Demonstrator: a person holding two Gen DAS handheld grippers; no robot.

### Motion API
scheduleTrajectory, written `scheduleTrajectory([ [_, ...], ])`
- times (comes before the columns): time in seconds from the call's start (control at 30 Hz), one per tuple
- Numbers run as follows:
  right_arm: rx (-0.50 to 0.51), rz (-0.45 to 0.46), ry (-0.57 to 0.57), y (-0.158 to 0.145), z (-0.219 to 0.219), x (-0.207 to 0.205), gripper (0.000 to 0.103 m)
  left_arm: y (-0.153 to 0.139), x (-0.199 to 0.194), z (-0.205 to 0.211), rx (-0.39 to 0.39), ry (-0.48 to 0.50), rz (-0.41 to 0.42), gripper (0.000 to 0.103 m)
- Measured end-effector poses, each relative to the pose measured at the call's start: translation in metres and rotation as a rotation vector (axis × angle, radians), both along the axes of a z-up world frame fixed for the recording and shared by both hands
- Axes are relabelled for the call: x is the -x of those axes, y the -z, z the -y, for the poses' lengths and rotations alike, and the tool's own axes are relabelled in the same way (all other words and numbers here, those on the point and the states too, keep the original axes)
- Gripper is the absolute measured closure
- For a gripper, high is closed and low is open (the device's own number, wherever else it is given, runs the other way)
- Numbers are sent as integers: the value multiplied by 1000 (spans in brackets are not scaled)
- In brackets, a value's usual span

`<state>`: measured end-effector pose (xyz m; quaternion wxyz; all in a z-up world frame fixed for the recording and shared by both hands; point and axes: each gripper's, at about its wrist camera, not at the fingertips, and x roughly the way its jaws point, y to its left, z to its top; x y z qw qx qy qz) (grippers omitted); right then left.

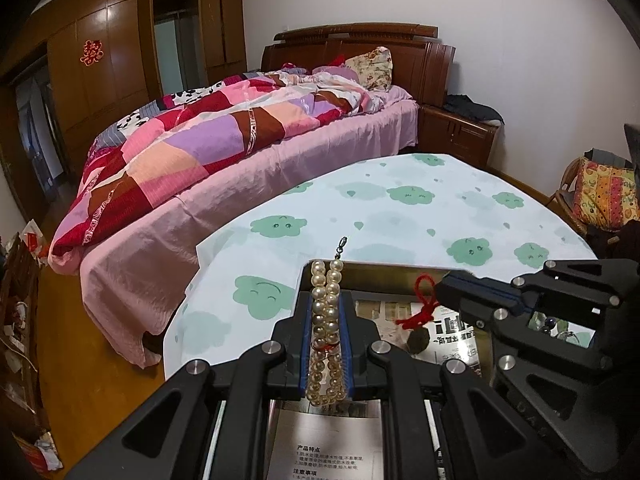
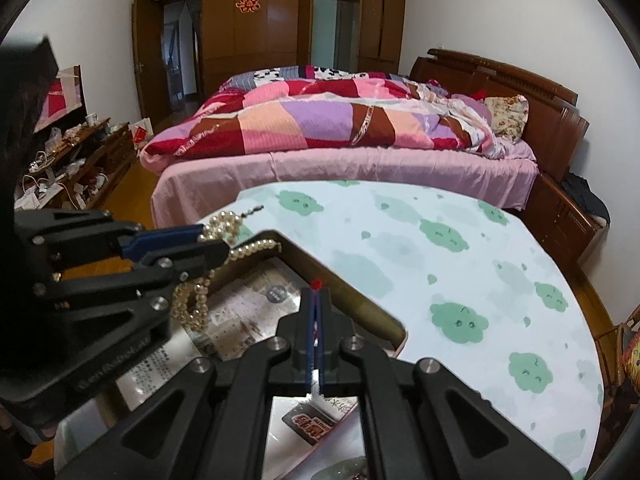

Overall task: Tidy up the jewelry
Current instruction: 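Lower the pearls into the tin and open the left tool while the right tool drops the red knot in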

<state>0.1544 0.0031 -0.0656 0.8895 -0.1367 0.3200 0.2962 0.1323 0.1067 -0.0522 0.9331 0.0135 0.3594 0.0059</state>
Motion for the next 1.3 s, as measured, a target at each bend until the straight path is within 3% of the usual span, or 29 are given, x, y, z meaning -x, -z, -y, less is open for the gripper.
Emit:
scheduleTrajectory([
  [0.67, 67, -107, 36, 33, 3, -18, 100, 17, -17, 2, -28, -4, -70, 90],
  [0.73, 64, -110, 37, 32, 4, -18, 97, 17, -17, 3, -39, -6, -69, 90],
  [0.77, 58, -111, 37, 31, 4, -18, 88, 17, -16, 4, -40, -4, -67, 90],
  [0.8, 50, -110, 38, 30, 6, -18, 70, 15, -15, 5, -43, -3, -64, 85],
  [0.83, 38, -109, 34, 29, 7, -17, 63, 14, -15, 5, -46, -7, -62, 80],
  [0.9, 29, -105, 29, 28, 9, -15, 58, 10, -12, 5, -54, -27, -42, 45],
  [0.93, 35, -101, 32, 28, 9, -14, 58, 7, -9, 4, -57, -38, -24, 39],
  [1.13, -2, -95, 40, 18, 20, -6, 54, -2, 4, 2, -45, -72, 16, 37],
  [1.2, -8, -93, 48, 14, 24, -4, 44, -4, 10, 4, -39, -78, 25, 37],
  [1.3, -14, -92, 60, 11, 41, 2, 41, -8, 24, 9, -29, -82, 43, 37],
])
